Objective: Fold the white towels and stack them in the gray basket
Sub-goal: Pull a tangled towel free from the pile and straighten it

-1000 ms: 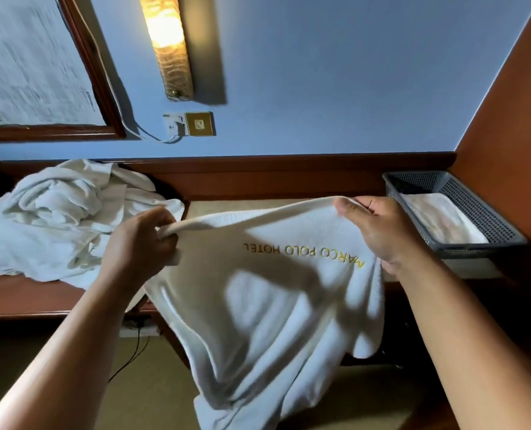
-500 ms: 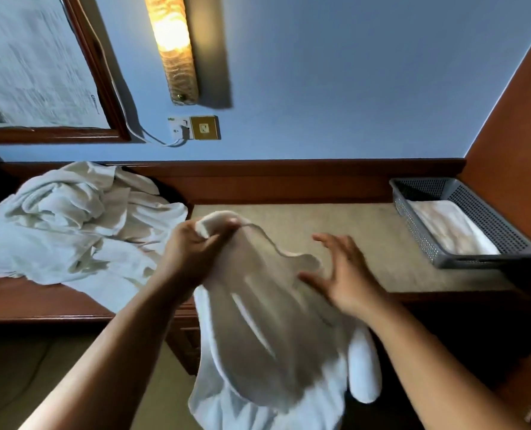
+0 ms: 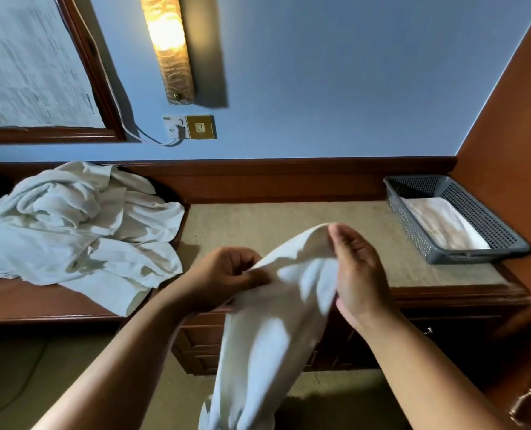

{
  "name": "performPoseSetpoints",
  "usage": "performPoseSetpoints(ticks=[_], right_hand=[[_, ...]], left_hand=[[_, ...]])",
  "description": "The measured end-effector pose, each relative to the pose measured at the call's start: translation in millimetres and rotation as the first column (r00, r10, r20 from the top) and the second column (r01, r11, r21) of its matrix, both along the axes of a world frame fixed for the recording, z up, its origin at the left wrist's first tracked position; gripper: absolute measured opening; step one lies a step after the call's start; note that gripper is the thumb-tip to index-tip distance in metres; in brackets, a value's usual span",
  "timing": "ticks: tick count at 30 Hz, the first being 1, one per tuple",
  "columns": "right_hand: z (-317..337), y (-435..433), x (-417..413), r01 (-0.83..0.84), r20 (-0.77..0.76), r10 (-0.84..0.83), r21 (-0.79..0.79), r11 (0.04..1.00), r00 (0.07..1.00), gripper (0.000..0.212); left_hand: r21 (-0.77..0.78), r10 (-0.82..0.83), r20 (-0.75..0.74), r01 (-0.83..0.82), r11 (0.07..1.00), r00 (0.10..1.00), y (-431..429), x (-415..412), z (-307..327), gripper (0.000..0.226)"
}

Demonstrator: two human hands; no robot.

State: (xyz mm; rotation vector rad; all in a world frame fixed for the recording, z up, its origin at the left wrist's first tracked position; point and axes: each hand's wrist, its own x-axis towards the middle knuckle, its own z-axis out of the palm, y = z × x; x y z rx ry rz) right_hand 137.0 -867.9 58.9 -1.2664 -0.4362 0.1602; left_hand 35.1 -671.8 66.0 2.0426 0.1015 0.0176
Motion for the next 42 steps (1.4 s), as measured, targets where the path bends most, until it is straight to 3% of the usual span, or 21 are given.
performPoseSetpoints(ticks=[1,3,5,6,8,10,12,13,15,18,20,21,24,28,31,34,38,42], right_hand=[[4,-2,4,0.044,-0.028,-0.043,0.021,0.999,0.999,0.028],[11,-8,9,0.081,-0.042,-0.080,0.020,0.997,0.996,0.025],[13,-18,9,0.084,-0.010,-0.085,-0.028,0.996,0.996,0.019],[11,-21,7,0.075,0.016,-0.074,-0.078,0.994,0.997,0.017],[2,-23,-2,0.029,0.057,-0.018,-0.187,0.982,0.998,0.015],[-4,-19,-13,-0.036,0.068,0.054,-0.243,0.969,0.996,0.016],[-2,-12,-21,-0.078,0.081,0.102,-0.260,0.962,0.991,0.016],[1,-10,-24,-0.099,0.091,0.127,-0.263,0.960,0.988,0.017],[4,-8,-26,-0.123,0.110,0.156,-0.257,0.959,0.982,0.017],[9,-16,-20,-0.077,0.138,0.112,-0.233,0.969,0.984,0.018],[12,-28,-13,-0.045,0.224,0.119,-0.309,0.950,0.967,0.016],[14,-34,-9,-0.060,0.247,0.165,-0.381,0.922,0.955,0.016],[12,-48,-1,-0.082,0.275,0.285,-0.573,0.816,0.918,0.039],[7,-47,-14,-0.011,0.397,0.272,-0.549,0.836,0.877,0.009],[4,-44,-20,-0.061,0.319,0.274,-0.545,0.836,0.907,0.010],[4,-43,-24,-0.201,0.189,0.338,-0.513,0.835,0.922,0.027],[-2,-42,-34,-0.140,0.221,0.309,-0.558,0.818,0.925,0.046],[-9,-32,-42,-0.081,0.238,0.247,-0.545,0.834,0.939,0.008]], left_hand=[[0.002,-0.010,-0.036,0.010,1.000,0.999,2,-3,-11,0.019],[-0.059,0.131,0.033,-0.129,0.990,0.991,6,-9,-32,0.024],[-0.283,0.338,0.094,-0.301,0.911,0.936,11,-12,-41,0.028],[-0.390,0.375,0.096,-0.312,0.866,0.922,11,-11,-39,0.028],[-0.463,0.305,0.099,-0.228,0.857,0.947,6,-7,-35,0.022],[-0.444,0.130,0.107,-0.069,0.893,0.986,-1,-4,-34,0.007],[-0.452,-0.095,0.067,0.115,0.885,0.993,-9,-3,-41,0.043],[-0.440,-0.183,0.046,0.185,0.879,0.982,-14,-3,-49,0.051],[-0.368,-0.163,0.021,0.159,0.916,0.986,-24,-2,-69,0.037],[-0.357,0.217,-0.039,-0.217,0.909,0.975,-34,-3,-85,0.028],[-0.361,0.351,0.022,-0.320,0.876,0.936,-36,-2,-79,0.023],[-0.344,0.352,0.074,-0.307,0.887,0.933,-36,-1,-71,0.023],[-0.140,0.193,0.242,-0.162,0.977,0.951,-41,-1,-41,0.028],[0.157,0.087,0.315,-0.143,0.977,0.945,-46,1,-16,0.031],[0.232,0.059,0.324,-0.140,0.962,0.944,-49,1,-13,0.025],[0.267,0.077,0.341,-0.175,0.948,0.937,-47,-1,-14,0.035],[0.303,0.146,0.409,-0.285,0.909,0.901,-46,-2,-5,0.031],[0.349,0.130,0.446,-0.306,0.886,0.885,-45,-2,3,0.032]])
